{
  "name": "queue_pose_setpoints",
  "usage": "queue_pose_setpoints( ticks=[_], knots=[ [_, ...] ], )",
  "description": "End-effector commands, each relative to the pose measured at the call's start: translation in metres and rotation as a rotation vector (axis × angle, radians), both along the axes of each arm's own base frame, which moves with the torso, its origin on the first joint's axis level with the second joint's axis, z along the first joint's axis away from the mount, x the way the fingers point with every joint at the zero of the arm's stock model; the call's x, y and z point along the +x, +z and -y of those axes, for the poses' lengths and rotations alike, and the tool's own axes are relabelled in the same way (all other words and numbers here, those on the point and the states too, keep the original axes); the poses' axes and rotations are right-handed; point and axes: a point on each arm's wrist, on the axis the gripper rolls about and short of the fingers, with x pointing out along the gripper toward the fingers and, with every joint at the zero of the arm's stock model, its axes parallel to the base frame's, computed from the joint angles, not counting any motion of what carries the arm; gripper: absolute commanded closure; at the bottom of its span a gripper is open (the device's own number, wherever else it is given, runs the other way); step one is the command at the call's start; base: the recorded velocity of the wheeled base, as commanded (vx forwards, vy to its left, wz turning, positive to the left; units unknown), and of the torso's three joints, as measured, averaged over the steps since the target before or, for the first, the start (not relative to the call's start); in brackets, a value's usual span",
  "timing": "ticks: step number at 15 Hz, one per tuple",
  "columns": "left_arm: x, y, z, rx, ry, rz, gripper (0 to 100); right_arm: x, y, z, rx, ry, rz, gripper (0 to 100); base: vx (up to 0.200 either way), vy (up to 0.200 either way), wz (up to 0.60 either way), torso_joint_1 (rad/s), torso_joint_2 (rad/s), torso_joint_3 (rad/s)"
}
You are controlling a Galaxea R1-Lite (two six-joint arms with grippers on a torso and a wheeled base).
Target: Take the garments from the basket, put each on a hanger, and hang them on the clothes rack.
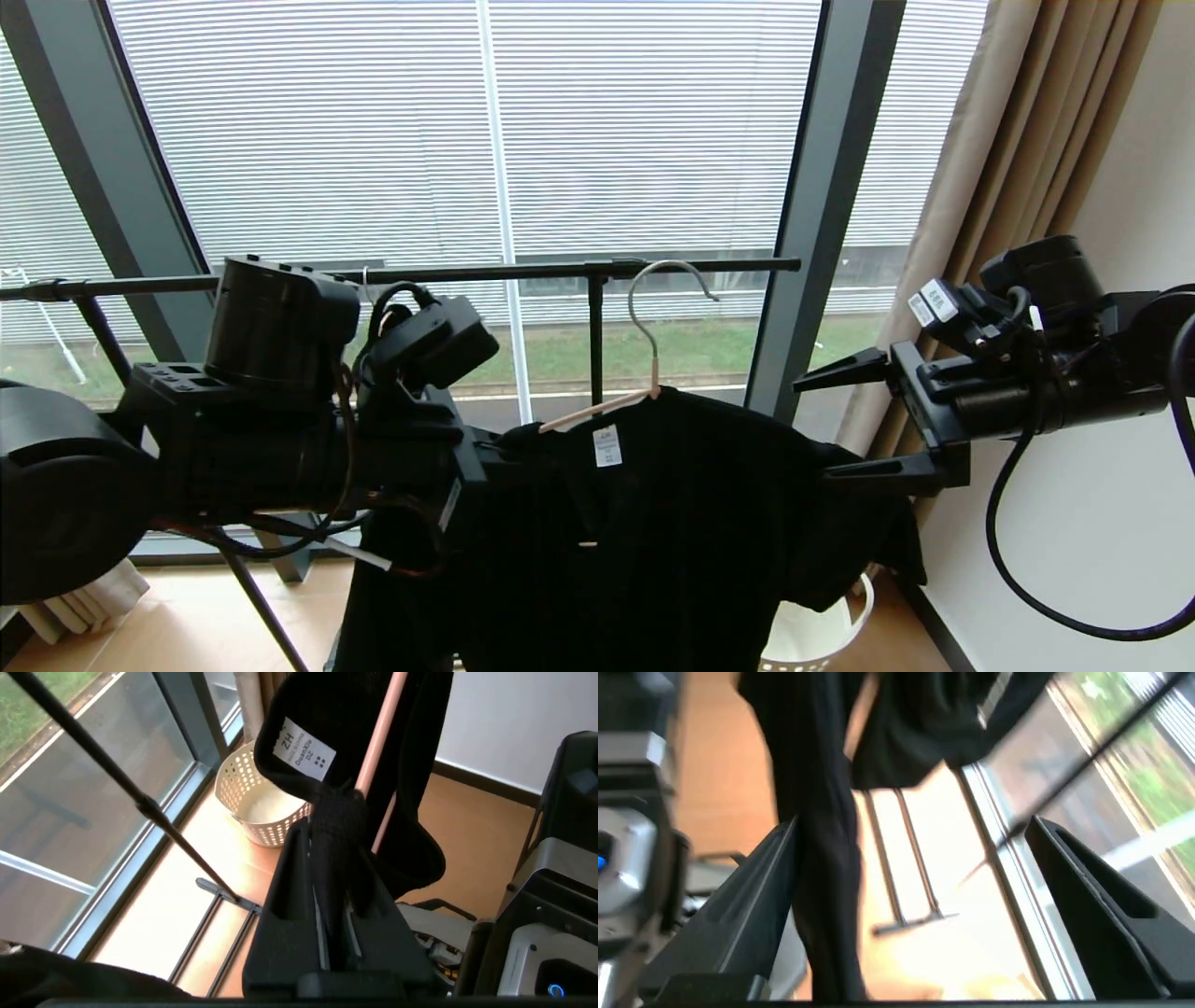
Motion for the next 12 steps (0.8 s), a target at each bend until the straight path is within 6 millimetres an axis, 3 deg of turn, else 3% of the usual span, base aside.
queue_pose_setpoints(
  ticks=[1, 6, 12],
  knots=[
    [-0.016, 0.009, -0.021, -0.018, 0.041, 0.035, 100, -0.007, 0.008, -0.003, -0.007, 0.004, 0.028, 0, 0.0, 0.0, 0.0, 0.0, 0.0, 0.0],
    [-0.034, 0.011, -0.037, -0.026, 0.07, 0.052, 100, -0.005, 0.004, -0.008, -0.126, -0.065, 0.038, 0, 0.0, 0.0, 0.0, 0.0, 0.0, 0.0],
    [-0.036, 0.008, -0.042, -0.021, 0.087, 0.043, 100, 0.001, -0.006, -0.01, -0.279, -0.167, 0.045, 0, 0.0, 0.0, 0.0, 0.0, 0.0, 0.0]
  ],
)
